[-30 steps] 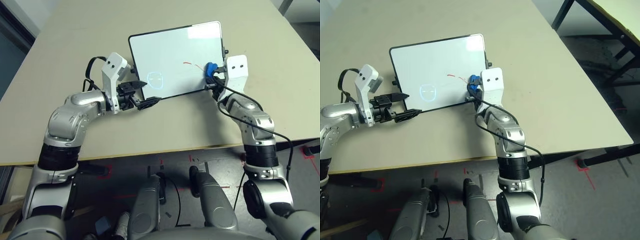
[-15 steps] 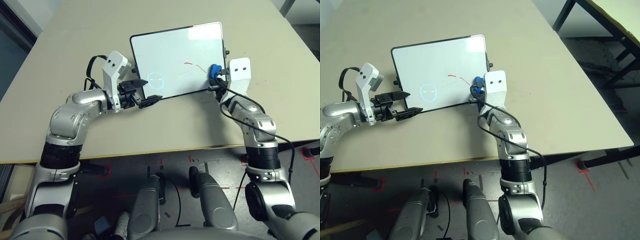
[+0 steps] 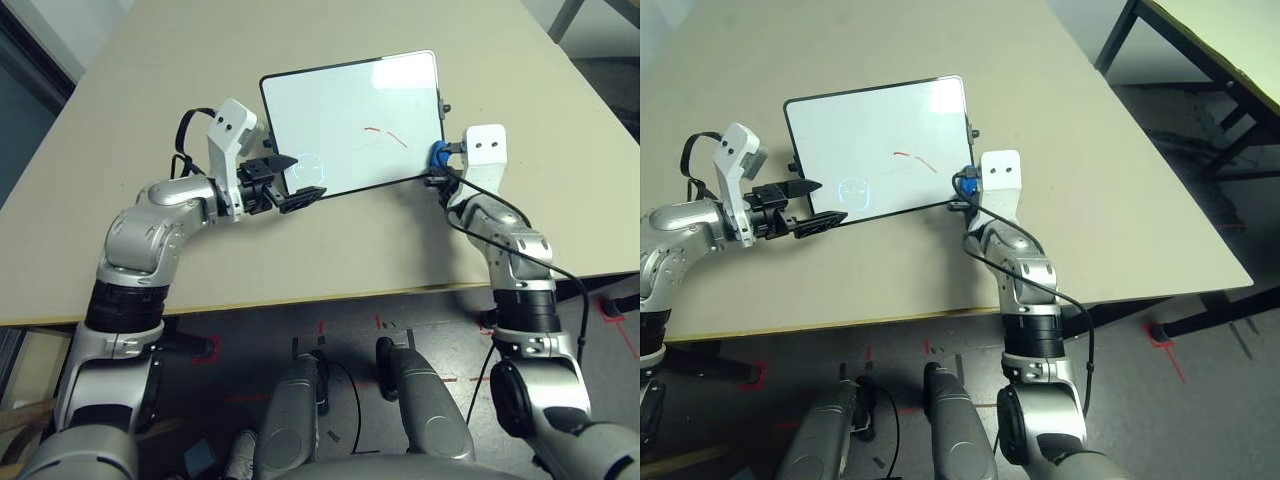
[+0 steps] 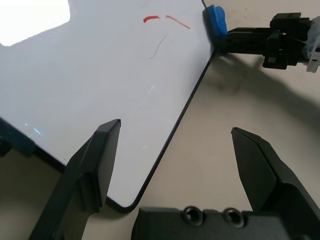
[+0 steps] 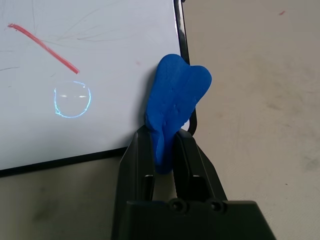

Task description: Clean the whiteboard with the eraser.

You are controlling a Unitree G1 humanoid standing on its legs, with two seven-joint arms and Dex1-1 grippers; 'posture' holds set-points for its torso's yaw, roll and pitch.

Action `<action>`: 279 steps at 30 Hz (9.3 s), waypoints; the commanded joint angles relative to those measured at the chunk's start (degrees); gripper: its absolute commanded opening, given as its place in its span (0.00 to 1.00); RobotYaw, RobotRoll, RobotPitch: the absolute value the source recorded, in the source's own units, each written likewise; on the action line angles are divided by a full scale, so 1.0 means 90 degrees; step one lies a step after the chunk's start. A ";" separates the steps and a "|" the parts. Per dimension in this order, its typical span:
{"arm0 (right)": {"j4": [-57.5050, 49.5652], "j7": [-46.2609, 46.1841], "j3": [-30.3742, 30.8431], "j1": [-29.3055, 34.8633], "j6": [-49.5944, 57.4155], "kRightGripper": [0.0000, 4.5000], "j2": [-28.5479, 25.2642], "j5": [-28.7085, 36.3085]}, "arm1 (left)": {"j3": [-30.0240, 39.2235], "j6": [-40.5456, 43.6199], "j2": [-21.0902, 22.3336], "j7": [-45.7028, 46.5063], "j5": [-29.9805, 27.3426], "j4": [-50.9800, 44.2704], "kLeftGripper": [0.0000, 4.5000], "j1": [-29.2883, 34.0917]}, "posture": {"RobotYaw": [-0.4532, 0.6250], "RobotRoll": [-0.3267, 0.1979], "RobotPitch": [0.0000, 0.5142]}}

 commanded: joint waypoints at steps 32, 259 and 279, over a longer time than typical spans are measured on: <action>0.1693 0.0426 0.0971 -0.1427 -0.0495 0.11 0.1400 -0.0018 | 0.0184 0.0129 0.0033 0.0312 -0.0094 -0.0331 1.00 0.0188 | 0.39 0.62 0.39; 0.3646 0.0139 0.0404 -0.1425 -0.2116 0.10 0.0243 -0.0456 | 0.0191 -0.0126 0.0072 0.0164 0.0023 0.0195 1.00 -0.0263 | 0.40 0.62 0.30; 0.2474 0.0515 -0.0333 -0.0984 -0.0936 0.10 -0.1795 -0.0406 | 0.2624 -0.4356 -0.0385 0.3943 0.1285 0.2877 1.00 -0.0295 | 0.40 0.62 0.20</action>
